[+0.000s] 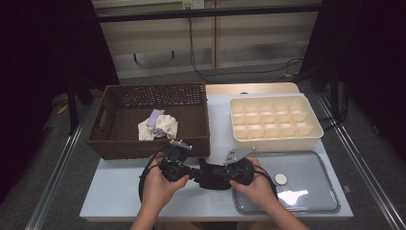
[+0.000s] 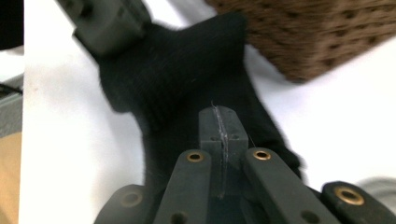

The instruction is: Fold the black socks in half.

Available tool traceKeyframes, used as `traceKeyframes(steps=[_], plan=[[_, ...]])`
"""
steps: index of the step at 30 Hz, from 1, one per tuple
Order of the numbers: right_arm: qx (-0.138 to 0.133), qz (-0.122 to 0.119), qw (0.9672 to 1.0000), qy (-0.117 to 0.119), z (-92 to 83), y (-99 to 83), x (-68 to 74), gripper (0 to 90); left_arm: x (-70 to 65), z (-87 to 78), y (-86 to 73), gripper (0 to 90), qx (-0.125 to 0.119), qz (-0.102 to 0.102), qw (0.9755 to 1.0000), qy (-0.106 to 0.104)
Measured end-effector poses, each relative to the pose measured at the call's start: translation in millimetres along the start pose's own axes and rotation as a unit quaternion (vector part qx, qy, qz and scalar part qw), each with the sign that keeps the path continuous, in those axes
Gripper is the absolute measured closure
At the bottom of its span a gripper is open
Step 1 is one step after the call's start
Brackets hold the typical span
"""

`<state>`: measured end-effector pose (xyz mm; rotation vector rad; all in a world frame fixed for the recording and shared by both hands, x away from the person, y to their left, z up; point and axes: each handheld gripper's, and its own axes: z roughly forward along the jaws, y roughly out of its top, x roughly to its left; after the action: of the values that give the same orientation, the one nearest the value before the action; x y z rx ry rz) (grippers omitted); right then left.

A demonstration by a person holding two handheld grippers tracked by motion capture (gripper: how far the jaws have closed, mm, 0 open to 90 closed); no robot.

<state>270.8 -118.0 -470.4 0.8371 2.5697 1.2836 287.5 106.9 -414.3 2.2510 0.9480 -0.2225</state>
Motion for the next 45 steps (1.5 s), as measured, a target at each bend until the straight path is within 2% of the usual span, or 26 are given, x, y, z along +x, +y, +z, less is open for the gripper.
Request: traceKeyframes(steps=[3,4,7,10,12,16,22,23,29,35,38,45], plan=[[-0.009,0.005,0.9999,-0.007,-8.3,-2.0,-5.5,90.0,-4.8,7.5,2.5,85.4,-0.002,0.000,1.0000,-0.004],[-0.009,0.006,0.9999,-0.011,-10.9,-2.5,-6.8,90.0,-5.4,9.1,3.6,85.4,0.003,0.007,1.0000,-0.004],[-0.012,0.008,0.9997,-0.019,-17.5,-4.9,-10.7,90.0,-8.4,15.1,5.9,85.4,0.008,0.013,0.9999,-0.006],[-0.015,0.010,0.9995,-0.025,-24.2,-8.5,-15.0,90.0,-12.1,21.5,7.7,85.4,0.010,0.011,0.9998,-0.010],[-0.017,0.013,0.9993,-0.029,-28.5,-10.6,-17.2,90.0,-13.1,26.2,9.0,85.2,0.021,0.022,0.9995,-0.012],[-0.025,0.013,0.9990,-0.035,-34.8,-11.1,-20.2,89.7,-17.2,35.0,9.9,85.1,0.023,0.027,0.9992,-0.017],[-0.038,0.008,0.9986,-0.035,-38.3,-3.7,-18.6,89.0,-22.6,47.9,10.8,85.0,0.027,0.031,0.9988,-0.027],[-0.040,0.009,0.9986,-0.033,-38.5,-2.0,-17.2,88.8,-22.7,49.2,11.2,85.0,0.033,0.038,0.9984,-0.027],[-0.057,0.004,0.9979,-0.030,-39.4,6.9,-10.7,88.5,-27.3,55.2,11.9,85.1,0.028,0.037,0.9985,-0.029],[-0.054,0.000,0.9982,-0.024,-34.6,10.3,-7.2,88.3,-30.3,59.7,11.8,85.1,0.024,0.038,0.9986,-0.027],[-0.042,0.002,0.9989,-0.021,-29.0,6.5,-8.6,88.3,-30.0,59.5,12.2,85.1,0.028,0.046,0.9982,-0.027],[-0.011,0.014,0.9996,-0.023,-22.5,-6.4,-14.2,89.8,-29.0,55.8,14.2,81.6,0.027,0.047,0.9982,-0.028]])
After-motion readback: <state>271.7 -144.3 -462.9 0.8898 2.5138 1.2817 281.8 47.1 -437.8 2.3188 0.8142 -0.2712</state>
